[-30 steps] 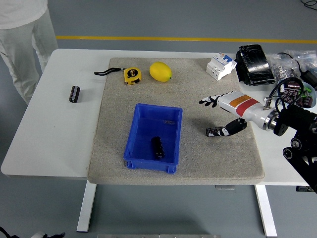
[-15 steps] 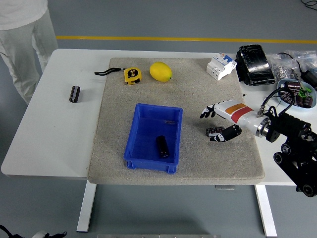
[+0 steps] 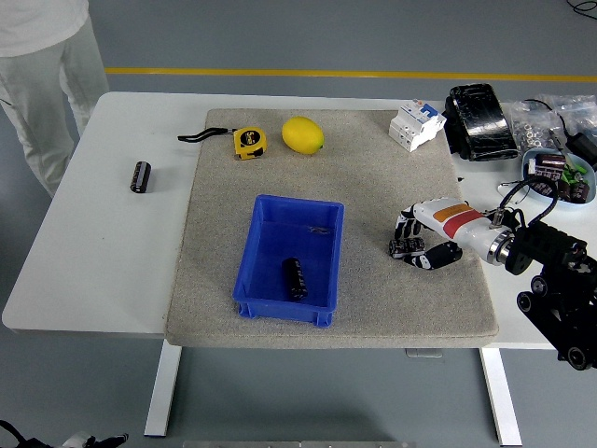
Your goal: Pick up the battery,place it into the box
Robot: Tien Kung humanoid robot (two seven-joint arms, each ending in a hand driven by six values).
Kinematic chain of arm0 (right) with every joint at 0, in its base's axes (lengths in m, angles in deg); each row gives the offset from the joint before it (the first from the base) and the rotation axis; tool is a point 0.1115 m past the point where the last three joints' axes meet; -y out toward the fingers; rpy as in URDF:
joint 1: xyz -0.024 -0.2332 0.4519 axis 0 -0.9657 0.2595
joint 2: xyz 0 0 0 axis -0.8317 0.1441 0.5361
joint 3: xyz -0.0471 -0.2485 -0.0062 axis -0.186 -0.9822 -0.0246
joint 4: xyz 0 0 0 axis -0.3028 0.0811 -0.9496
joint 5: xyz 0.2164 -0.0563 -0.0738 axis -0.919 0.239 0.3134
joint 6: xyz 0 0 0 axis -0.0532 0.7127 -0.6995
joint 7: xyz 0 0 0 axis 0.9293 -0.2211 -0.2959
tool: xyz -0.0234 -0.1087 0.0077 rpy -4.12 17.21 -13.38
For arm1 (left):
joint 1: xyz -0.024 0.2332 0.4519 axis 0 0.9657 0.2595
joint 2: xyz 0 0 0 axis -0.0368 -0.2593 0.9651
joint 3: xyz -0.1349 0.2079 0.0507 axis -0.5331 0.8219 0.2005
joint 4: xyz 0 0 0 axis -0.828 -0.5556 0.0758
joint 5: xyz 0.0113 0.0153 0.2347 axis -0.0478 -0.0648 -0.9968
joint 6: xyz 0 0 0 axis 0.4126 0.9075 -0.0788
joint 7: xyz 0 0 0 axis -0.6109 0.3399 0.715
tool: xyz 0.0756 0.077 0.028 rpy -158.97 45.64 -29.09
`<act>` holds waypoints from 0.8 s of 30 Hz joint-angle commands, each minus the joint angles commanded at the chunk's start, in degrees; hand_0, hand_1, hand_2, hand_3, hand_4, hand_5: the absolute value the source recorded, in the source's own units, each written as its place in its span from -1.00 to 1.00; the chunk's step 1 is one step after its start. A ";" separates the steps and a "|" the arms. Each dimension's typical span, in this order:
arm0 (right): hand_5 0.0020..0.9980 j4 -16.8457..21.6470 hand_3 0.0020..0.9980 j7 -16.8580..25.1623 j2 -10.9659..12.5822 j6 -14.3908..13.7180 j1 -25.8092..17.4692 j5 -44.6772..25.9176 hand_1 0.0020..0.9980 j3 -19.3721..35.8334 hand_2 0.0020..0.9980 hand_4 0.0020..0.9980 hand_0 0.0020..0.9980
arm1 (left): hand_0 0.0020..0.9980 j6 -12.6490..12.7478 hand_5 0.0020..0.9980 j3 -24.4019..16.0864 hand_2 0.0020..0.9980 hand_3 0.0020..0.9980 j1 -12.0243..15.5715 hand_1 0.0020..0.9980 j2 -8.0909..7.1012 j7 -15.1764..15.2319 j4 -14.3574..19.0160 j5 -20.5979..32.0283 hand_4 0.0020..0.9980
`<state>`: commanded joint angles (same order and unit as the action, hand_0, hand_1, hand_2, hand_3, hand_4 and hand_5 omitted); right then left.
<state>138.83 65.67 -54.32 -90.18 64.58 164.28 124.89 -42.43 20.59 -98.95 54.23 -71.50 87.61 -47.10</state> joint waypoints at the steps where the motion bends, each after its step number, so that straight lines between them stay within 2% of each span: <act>1: -0.84 -0.01 0.06 0.01 -0.02 -0.01 -0.03 -0.04 -0.05 -0.06 0.01 0.63 -0.03 | 0.18 0.02 0.39 -0.05 0.29 0.36 0.00 0.09 0.01 0.00 0.00 -0.01 0.40; 7: -0.85 -0.64 0.06 0.15 -0.28 -0.49 0.05 -0.43 -0.05 -0.35 0.00 0.62 -0.05 | 0.19 0.04 0.39 0.07 0.30 0.37 -0.06 0.08 0.04 -0.02 0.02 0.11 0.41; 8: -0.92 -0.65 -0.01 0.21 -0.25 -0.61 0.04 -0.51 -0.14 -0.36 -0.08 0.55 -0.19 | 0.19 0.05 0.40 0.17 0.30 0.37 -0.08 0.07 0.03 0.00 0.02 0.24 0.41; 13: -0.92 -0.51 -0.01 0.50 -0.04 -1.04 0.08 -0.85 -0.14 -0.31 -0.08 0.55 -0.19 | 0.19 0.06 0.40 0.20 0.30 0.37 -0.15 0.07 0.00 0.09 -0.01 0.33 0.41; 14: -0.93 -0.47 -0.07 0.52 -0.02 -1.04 0.09 -0.85 -0.18 -0.28 -0.11 0.53 -0.25 | 0.19 0.04 0.40 0.18 0.30 0.37 -0.14 0.08 -0.02 0.10 -0.02 0.32 0.41; 24: -0.92 -0.52 -0.08 0.46 0.20 -0.64 -0.02 -0.76 -0.19 -0.02 -0.12 0.55 -0.23 | 0.19 -0.03 0.40 -0.01 0.30 0.37 -0.12 0.07 -0.01 0.19 -0.08 0.13 0.41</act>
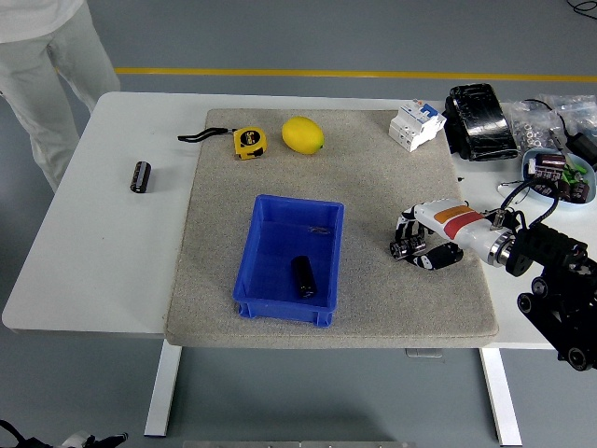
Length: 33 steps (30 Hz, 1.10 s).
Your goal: Pick up the battery,place it into the box
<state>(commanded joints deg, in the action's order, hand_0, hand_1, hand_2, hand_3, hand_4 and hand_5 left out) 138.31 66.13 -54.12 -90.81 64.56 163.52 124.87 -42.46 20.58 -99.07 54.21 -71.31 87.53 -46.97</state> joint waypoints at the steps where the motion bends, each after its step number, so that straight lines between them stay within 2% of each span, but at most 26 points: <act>1: -0.92 0.05 -0.08 0.00 0.02 0.01 -0.01 0.01 -0.19 0.03 -0.12 0.55 -0.23 | 0.19 0.01 0.40 -0.05 0.30 0.37 0.01 0.07 0.01 0.00 -0.01 -0.02 0.41; 13: -0.93 3.40 -0.08 -0.37 1.64 1.46 0.47 -0.45 -0.19 3.22 -0.12 0.54 -0.23 | 0.19 -0.21 0.40 -0.58 0.30 0.37 0.02 0.08 -0.23 0.11 -0.08 -0.57 0.41; 21: -0.92 10.25 -0.07 -1.04 2.99 2.79 2.07 -1.91 -0.18 5.39 -0.11 0.51 -0.20 | 0.19 -0.26 0.40 -1.37 0.29 0.37 0.44 0.08 -0.40 0.01 -0.11 -1.37 0.41; 29: -0.92 18.15 -0.06 -1.65 2.87 3.57 7.22 -3.74 -0.18 -0.66 -0.10 0.50 -0.20 | 0.19 -0.52 0.40 -2.13 0.29 0.37 0.88 0.07 -0.60 -0.33 0.02 -2.57 0.41; 33: -0.91 19.15 -0.04 -1.64 1.38 3.62 9.98 -4.63 -0.15 -5.97 -0.06 0.52 -0.15 | 0.19 -0.51 0.40 -2.04 0.29 0.37 1.01 0.07 -0.70 -0.38 0.07 -2.50 0.41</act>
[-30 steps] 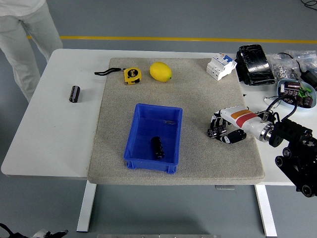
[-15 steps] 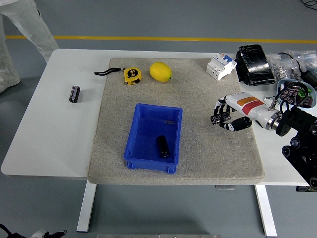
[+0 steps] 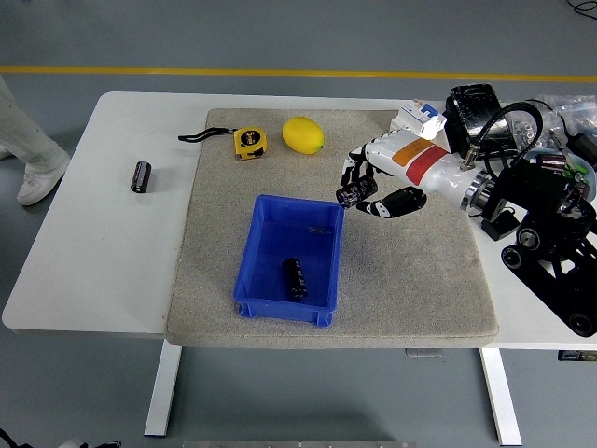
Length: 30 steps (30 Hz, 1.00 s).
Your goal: Pick up the battery,place it into the box
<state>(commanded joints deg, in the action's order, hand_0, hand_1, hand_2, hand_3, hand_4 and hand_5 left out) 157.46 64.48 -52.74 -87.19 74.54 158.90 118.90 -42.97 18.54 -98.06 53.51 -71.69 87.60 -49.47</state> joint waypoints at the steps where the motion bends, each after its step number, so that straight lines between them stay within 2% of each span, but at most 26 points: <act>1: -0.91 -0.46 -0.04 -0.20 -0.71 0.52 0.82 0.37 -0.15 -1.55 -0.06 0.52 -0.15 | 0.19 -0.03 0.40 -0.09 0.29 0.37 0.01 0.07 -0.05 -0.04 0.02 -0.15 0.41; 4: -0.91 -2.31 -0.04 -0.54 -2.93 1.49 2.59 1.19 -0.15 -5.38 -0.06 0.52 -0.15 | 0.19 -0.18 0.40 -0.09 0.29 0.37 -0.08 0.07 -0.13 -0.24 0.14 -0.57 0.41; 5: -0.76 -2.79 0.25 -0.77 -3.53 1.98 2.90 1.52 0.01 -6.28 0.16 0.65 0.00 | 0.17 -0.20 0.39 -0.02 0.28 0.37 -0.13 0.07 -0.15 -0.28 0.17 -0.57 0.41; 7: -0.76 -3.75 0.25 -1.77 -4.53 4.01 3.54 2.93 0.01 -7.78 0.16 0.65 0.00 | 0.17 -0.15 0.39 0.01 0.28 0.37 -0.31 0.07 -0.24 -0.24 0.19 -0.55 0.41; 10: -0.76 -4.18 0.25 -3.69 -4.64 5.71 3.99 3.09 0.01 -9.00 0.16 0.65 0.00 | 0.17 0.01 0.39 0.12 0.28 0.37 -0.47 0.07 -0.32 -0.13 0.18 -0.33 0.41; 11: -0.54 -4.22 1.00 -4.26 -4.55 6.12 4.07 3.11 0.34 -9.31 0.62 0.94 0.38 | 0.17 0.06 0.40 0.18 0.27 0.37 -0.52 0.06 -0.34 -0.09 0.17 -0.21 0.41; 16: -0.54 -4.21 1.00 -4.64 -4.17 6.39 4.00 3.27 0.34 -9.84 0.62 0.94 0.38 | 0.17 0.18 0.40 -0.08 0.27 0.37 -0.62 0.06 -0.37 -0.02 0.15 -0.35 0.41; 17: -0.55 -4.19 1.00 -4.57 -4.16 6.27 3.93 3.25 0.48 -9.67 0.78 0.96 0.53 | 0.15 0.16 0.40 -0.14 0.25 0.37 -0.64 0.04 -0.36 -0.07 0.17 -0.45 0.41; 21: -0.55 -4.09 1.00 -4.48 -4.04 6.28 3.47 3.22 0.48 -7.85 0.78 0.96 0.53 | 0.15 0.09 0.40 0.03 0.25 0.37 -0.59 0.04 -0.33 -0.19 0.22 -0.34 0.41; 30: -0.53 -4.12 1.00 -4.13 -1.32 6.37 1.75 2.74 0.48 4.39 0.78 0.95 0.54 | 0.14 0.38 0.39 0.66 0.26 0.37 -0.63 0.05 -0.11 -0.07 0.16 0.71 0.42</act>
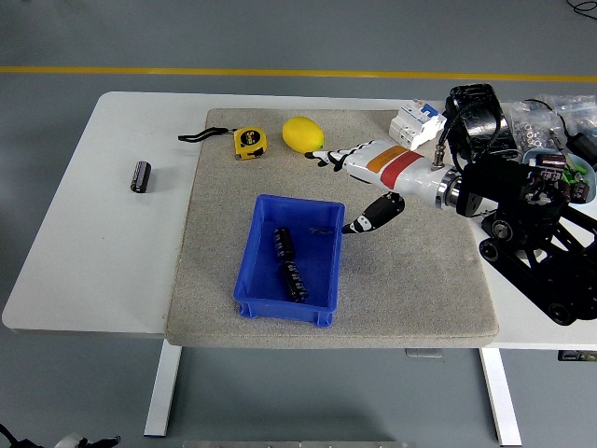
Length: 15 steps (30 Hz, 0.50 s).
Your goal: Pick up the battery,place it into the box
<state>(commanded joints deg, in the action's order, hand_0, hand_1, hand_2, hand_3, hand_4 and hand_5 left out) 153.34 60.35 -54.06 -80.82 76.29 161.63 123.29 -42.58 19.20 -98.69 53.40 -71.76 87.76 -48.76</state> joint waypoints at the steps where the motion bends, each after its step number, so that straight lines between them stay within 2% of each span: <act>1: -0.53 -0.28 1.00 0.04 0.43 0.05 -0.37 -0.08 0.48 2.07 0.78 0.95 0.54 | 0.14 0.05 0.39 0.18 0.26 0.37 -0.02 0.05 0.03 0.07 -0.03 0.27 0.42; 4: -0.53 -1.53 1.00 -0.03 1.51 0.28 -1.65 -1.03 0.48 7.36 0.78 0.95 0.54 | 0.14 0.14 0.39 0.39 0.26 0.37 -0.01 0.05 0.13 0.10 -0.07 0.62 0.42; 6: -0.45 -2.54 1.00 0.09 1.99 0.16 -2.39 -1.60 0.47 10.64 0.76 0.97 0.53 | 0.16 0.17 0.39 0.48 0.26 0.37 -0.02 0.05 0.20 0.05 -0.08 0.71 0.42; 10: -0.45 -6.53 1.00 -0.01 2.88 -0.02 -4.34 -2.17 0.47 17.03 0.76 0.97 0.53 | 0.16 0.20 0.39 0.89 0.26 0.37 -0.04 0.05 0.35 -0.01 -0.11 1.15 0.42; 11: -0.40 -7.58 0.94 -0.26 3.12 0.08 -5.10 -2.08 0.47 18.78 0.75 0.96 0.52 | 0.16 0.20 0.39 1.03 0.27 0.37 -0.04 0.06 0.39 -0.02 -0.12 1.31 0.41; 15: -0.40 -10.05 0.94 -0.84 3.91 0.21 -8.08 -4.56 0.47 24.67 0.75 0.96 0.52 | 0.16 0.17 0.39 1.21 0.27 0.37 -0.03 0.06 0.51 -0.04 -0.16 1.55 0.41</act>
<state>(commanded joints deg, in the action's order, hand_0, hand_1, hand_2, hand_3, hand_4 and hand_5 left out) 143.29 59.51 -50.14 -80.61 68.22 157.07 147.96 -42.41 20.40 -98.71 53.91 -71.80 87.60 -47.21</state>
